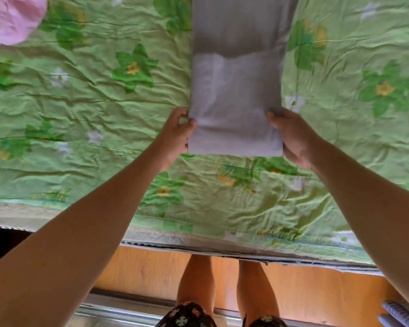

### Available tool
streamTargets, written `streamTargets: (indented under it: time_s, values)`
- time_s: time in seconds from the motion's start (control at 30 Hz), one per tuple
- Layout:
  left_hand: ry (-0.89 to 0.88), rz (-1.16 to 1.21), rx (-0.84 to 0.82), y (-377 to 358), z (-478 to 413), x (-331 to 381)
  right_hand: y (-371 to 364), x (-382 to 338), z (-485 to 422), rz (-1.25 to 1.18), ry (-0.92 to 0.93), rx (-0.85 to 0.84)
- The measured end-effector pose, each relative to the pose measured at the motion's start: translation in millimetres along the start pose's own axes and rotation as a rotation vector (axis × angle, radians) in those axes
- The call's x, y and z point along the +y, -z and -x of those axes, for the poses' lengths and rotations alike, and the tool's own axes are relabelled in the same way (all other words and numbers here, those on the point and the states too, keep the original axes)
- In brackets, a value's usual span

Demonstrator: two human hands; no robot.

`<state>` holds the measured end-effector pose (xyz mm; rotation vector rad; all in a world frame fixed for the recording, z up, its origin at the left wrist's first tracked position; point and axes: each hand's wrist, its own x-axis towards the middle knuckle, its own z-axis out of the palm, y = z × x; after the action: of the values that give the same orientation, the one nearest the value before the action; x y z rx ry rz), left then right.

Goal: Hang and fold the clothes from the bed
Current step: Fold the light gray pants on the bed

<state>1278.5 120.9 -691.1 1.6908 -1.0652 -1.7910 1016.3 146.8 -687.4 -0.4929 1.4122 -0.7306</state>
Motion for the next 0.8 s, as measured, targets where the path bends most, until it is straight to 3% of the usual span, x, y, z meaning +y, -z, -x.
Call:
streamTargets:
  time_s: [0.1, 0.37, 0.53, 0.67, 0.8]
  values:
    - [0.166, -0.019, -0.088, -4, 21, -42, 7, 30, 8, 0.059, -0.142, -0.002]
    - [0.029, -0.183, -0.184, 0, 56, -42, 21, 40, 47, -0.102, -0.174, -0.052]
    - [0.212, -0.321, -0.327, -14, 94, -83, 26, 99, 97, 0.026, -0.403, -0.052]
    - [0.279, -0.273, -0.266, -30, 115, -100, 21, 120, 117, -0.040, -0.486, 0.025]
    - [0.194, -0.180, -0.100, -37, 96, -82, 20, 96, 96, -0.011, -0.335, 0.074]
